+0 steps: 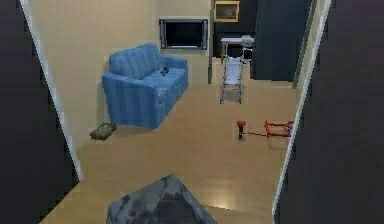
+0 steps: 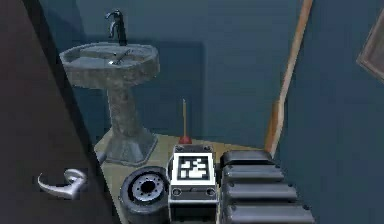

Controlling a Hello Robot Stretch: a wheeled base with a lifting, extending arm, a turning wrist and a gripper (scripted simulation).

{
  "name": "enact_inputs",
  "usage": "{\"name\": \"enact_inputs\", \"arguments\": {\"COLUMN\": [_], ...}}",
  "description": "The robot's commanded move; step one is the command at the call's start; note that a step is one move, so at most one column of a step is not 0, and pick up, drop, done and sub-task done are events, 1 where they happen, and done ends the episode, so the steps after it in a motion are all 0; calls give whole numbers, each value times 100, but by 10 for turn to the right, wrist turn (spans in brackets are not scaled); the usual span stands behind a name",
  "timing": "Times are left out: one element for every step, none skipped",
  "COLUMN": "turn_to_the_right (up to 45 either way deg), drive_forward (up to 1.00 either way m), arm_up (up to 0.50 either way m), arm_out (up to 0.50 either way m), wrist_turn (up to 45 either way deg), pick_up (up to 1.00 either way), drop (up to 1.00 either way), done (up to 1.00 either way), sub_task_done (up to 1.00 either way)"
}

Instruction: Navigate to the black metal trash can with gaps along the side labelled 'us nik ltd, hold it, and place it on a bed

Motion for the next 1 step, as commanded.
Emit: {"name": "enact_inputs", "arguments": {"turn_to_the_right": [0], "drive_forward": [100], "arm_up": [0], "arm_out": [0], "wrist_turn": [0], "pick_up": [0], "drop": [0], "done": [0], "sub_task_done": [0]}}
